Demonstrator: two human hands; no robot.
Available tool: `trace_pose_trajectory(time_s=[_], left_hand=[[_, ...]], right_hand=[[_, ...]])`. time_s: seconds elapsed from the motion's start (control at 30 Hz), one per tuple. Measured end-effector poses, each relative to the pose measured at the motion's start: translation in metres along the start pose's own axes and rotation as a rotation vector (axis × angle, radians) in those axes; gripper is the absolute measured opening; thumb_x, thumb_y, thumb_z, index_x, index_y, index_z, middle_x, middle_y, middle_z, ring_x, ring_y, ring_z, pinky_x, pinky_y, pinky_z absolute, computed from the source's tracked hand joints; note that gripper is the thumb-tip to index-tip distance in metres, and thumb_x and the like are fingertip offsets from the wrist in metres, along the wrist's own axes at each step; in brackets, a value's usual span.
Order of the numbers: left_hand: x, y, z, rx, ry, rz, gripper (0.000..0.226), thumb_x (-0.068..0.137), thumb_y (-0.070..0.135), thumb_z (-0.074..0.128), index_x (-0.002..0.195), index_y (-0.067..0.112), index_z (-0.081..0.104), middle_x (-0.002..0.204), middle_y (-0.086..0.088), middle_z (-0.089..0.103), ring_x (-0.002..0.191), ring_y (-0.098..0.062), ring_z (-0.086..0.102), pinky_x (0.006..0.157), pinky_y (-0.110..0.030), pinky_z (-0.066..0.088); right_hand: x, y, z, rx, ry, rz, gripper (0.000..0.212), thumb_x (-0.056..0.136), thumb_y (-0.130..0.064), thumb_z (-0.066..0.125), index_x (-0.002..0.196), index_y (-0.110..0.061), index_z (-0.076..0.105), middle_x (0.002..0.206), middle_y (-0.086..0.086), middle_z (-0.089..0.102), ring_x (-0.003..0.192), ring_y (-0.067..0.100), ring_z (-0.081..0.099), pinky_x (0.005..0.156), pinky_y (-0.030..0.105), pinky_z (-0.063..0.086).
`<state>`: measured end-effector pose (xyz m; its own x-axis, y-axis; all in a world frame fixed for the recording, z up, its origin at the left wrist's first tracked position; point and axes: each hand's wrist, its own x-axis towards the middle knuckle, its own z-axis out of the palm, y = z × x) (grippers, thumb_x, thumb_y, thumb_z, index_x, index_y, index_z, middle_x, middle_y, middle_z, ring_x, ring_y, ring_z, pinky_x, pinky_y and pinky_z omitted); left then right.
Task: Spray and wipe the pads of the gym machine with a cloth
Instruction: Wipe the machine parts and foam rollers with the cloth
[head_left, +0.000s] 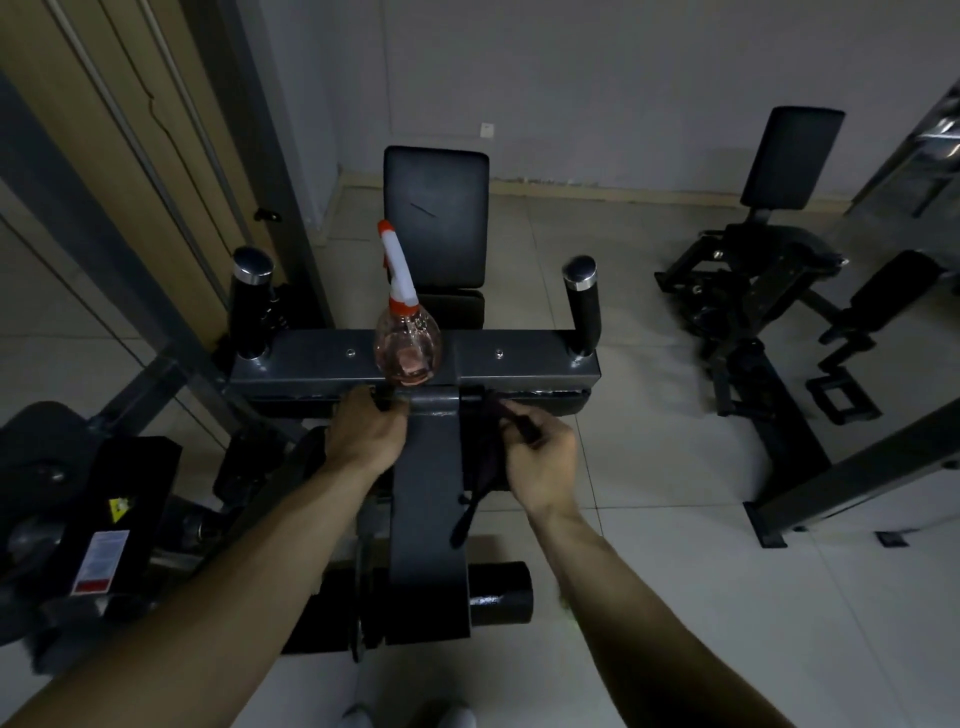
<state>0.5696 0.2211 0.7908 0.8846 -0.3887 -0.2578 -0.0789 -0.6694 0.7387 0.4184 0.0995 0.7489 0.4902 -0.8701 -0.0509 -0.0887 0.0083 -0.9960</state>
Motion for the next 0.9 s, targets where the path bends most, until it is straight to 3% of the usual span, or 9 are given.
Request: trace_pose_trajectory(time_s=[0.07,0.13,0.27,0.37,0.5,0.57,0.67,0.77,0.9], left_hand=[[-0.006,-0.003,-0.004,-0.057,0.079,0.073,0.003,0.1,0.033,0.053,0.102,0.032,0.054,0.118,-0.001,0.063,0.109,-0.026,0.063,0.097,-0.043,0.05],[-0.014,-0.007,-0.005,-0.132,0.127,0.109,0.017,0.098,0.023,0.054,0.095,0.04,0.053,0.113,0.003,0.065,0.1,-0.02,0.065,0.093,-0.039,0.053],[-0.03,-0.01,-0.007,-0.132,0.253,0.247,0.026,0.096,0.017,0.061,0.119,0.026,0.069,0.137,0.005,0.061,0.126,-0.014,0.057,0.111,-0.033,0.042],[-0.044,-0.009,-0.01,-0.155,0.232,0.283,0.021,0.095,0.022,0.065,0.113,0.032,0.07,0.123,0.014,0.067,0.113,-0.006,0.063,0.1,-0.033,0.05],[-0.057,0.007,-0.012,-0.324,-0.083,0.117,0.007,0.098,0.032,0.066,0.101,0.029,0.072,0.095,0.01,0.077,0.072,-0.01,0.073,0.068,-0.026,0.058],[-0.066,0.02,-0.015,-0.351,-0.27,0.002,0.028,0.102,0.043,0.058,0.107,0.019,0.071,0.087,0.006,0.079,0.062,-0.016,0.073,0.05,-0.023,0.051],[-0.077,0.035,-0.019,-0.388,-0.542,-0.143,0.062,0.096,0.069,0.046,0.114,0.013,0.066,0.096,-0.005,0.08,0.078,-0.028,0.078,0.059,-0.032,0.059],[-0.078,0.038,-0.018,-0.698,-0.703,-0.272,0.079,0.08,0.081,0.053,0.128,0.018,0.06,0.121,-0.014,0.073,0.101,-0.034,0.075,0.076,-0.049,0.062],[-0.069,0.04,-0.022,-1.207,-0.471,-0.365,0.055,0.089,0.052,0.067,0.129,0.015,0.066,0.119,-0.014,0.074,0.104,-0.028,0.074,0.075,-0.045,0.062]], right_hand=[[0.013,-0.013,0.007,-0.155,0.072,-0.181,0.028,0.097,-0.007,0.064,0.12,-0.02,0.075,0.115,-0.004,0.076,0.11,0.013,0.071,0.1,0.042,0.057],[0.014,-0.018,0.025,-0.53,-0.003,-0.433,0.038,0.096,-0.005,0.063,0.132,-0.019,0.068,0.134,0.001,0.069,0.127,0.018,0.063,0.104,0.039,0.055],[-0.001,0.001,0.019,-1.103,-0.203,-0.768,0.06,0.083,-0.001,0.065,0.141,-0.016,0.062,0.158,0.002,0.047,0.15,0.023,0.038,0.095,0.036,0.059],[-0.02,0.02,-0.017,-1.258,-0.429,-0.614,0.057,0.089,-0.005,0.062,0.142,-0.027,0.06,0.161,-0.007,0.041,0.155,0.017,0.027,0.108,0.037,0.049],[-0.035,0.017,-0.042,-0.771,-0.189,-0.299,0.04,0.098,-0.008,0.059,0.133,-0.027,0.066,0.129,-0.01,0.068,0.119,0.012,0.065,0.1,0.028,0.053],[-0.027,-0.006,-0.032,-0.425,-0.043,-0.177,0.03,0.102,-0.004,0.055,0.124,-0.019,0.069,0.115,-0.011,0.072,0.106,0.008,0.068,0.094,0.028,0.055],[-0.023,-0.056,-0.008,0.035,0.047,-0.03,0.018,0.104,-0.007,0.053,0.114,-0.017,0.063,0.107,-0.003,0.071,0.098,0.01,0.067,0.085,0.024,0.053],[-0.038,-0.09,0.011,0.298,-0.052,0.123,0.014,0.104,-0.016,0.055,0.116,-0.019,0.063,0.11,0.005,0.072,0.102,0.016,0.069,0.086,0.029,0.056],[-0.06,-0.106,0.032,0.286,-0.318,0.149,0.028,0.104,-0.013,0.048,0.113,-0.012,0.075,0.11,0.003,0.077,0.106,0.013,0.072,0.093,0.028,0.057]])
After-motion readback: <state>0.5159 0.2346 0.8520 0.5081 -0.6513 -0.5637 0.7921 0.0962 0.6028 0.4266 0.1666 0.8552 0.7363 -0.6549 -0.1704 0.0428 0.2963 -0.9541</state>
